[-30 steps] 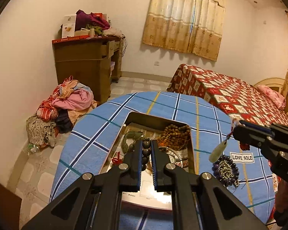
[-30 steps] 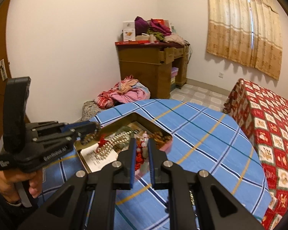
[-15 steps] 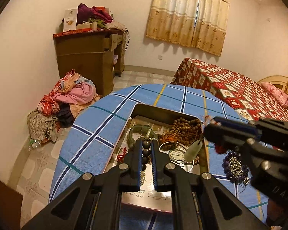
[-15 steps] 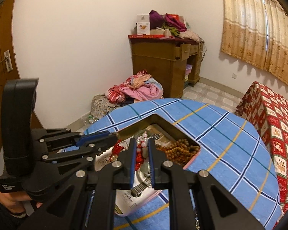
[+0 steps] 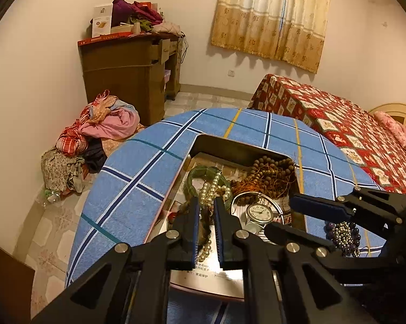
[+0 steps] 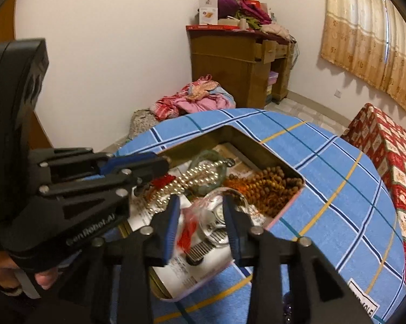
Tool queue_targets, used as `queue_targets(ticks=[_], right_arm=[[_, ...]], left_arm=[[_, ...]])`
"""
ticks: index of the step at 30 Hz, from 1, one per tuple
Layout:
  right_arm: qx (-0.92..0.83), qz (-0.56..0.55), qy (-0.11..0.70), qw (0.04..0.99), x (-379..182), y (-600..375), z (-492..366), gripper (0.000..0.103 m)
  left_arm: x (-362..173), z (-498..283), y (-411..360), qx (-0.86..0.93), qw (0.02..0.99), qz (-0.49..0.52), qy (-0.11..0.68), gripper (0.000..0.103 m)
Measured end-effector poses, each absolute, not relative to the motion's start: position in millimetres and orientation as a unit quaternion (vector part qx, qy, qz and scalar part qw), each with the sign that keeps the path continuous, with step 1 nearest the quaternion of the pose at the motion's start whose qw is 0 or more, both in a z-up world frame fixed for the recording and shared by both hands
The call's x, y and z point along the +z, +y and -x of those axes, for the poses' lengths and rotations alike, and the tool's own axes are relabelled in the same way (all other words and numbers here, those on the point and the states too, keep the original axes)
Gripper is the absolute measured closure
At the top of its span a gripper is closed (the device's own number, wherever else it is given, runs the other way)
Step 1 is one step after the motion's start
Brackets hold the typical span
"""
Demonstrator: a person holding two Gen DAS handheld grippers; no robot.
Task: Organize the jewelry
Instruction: 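Open both tools into the tin and move them back to the purple bracelet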
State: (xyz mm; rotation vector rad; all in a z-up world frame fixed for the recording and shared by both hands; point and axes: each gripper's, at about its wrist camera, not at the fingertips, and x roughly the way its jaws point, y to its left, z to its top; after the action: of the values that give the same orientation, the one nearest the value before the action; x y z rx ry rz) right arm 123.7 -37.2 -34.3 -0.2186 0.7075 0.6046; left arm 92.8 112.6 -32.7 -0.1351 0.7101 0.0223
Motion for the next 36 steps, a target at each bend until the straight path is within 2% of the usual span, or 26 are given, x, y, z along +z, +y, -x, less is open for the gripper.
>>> queue_targets(ticks=[2, 3, 4, 5, 14, 23, 25, 30, 33, 34, 36], right_arm=[[0.282, 0.099, 0.341, 0.891, -35, -44, -121, 0.050], [0.277, 0.097, 0.341, 0.893, -35, -48, -119, 0.047], [0.273, 0.093, 0.342, 0.894, -35, -52, -116, 0.046], [0.269, 0.089, 0.343, 0.896, -36, -57, -113, 0.046], [0.185, 0.037, 0.364, 0.912, -50, -130, -99, 0.040], [0.147, -0.006, 0.408, 0.901, -67, -172, -106, 0.015], [0.156, 0.003, 0.412, 0.897, -67, -166, -108, 0.014], [0.154, 0.032, 0.433, 0.887, -76, -153, -119, 0.014], [0.152, 0.002, 0.417, 0.896, -70, -166, -116, 0.014], [0.148, -0.011, 0.412, 0.899, -69, -173, -114, 0.016], [0.126, -0.018, 0.411, 0.903, -68, -185, -116, 0.030]], left_arm=[[-31, -89, 114, 0.017, 0.936, 0.071, 0.344, 0.068], [-29, -86, 115, 0.022, 0.938, 0.072, 0.337, 0.048], [-27, -84, 115, 0.028, 0.941, 0.073, 0.330, 0.033], [-25, -81, 115, 0.029, 0.944, 0.074, 0.320, 0.031], [-30, -74, 88, 0.023, 0.944, 0.063, 0.322, 0.031], [-42, -74, 57, 0.013, 0.940, 0.034, 0.339, 0.031], [-41, -74, 54, 0.012, 0.940, 0.030, 0.341, 0.031], [-39, -72, 54, 0.013, 0.939, 0.026, 0.343, 0.031], [-40, -72, 53, 0.012, 0.939, 0.026, 0.343, 0.031], [-40, -72, 52, 0.013, 0.939, 0.024, 0.343, 0.031], [-41, -73, 50, 0.017, 0.939, 0.019, 0.343, 0.031]])
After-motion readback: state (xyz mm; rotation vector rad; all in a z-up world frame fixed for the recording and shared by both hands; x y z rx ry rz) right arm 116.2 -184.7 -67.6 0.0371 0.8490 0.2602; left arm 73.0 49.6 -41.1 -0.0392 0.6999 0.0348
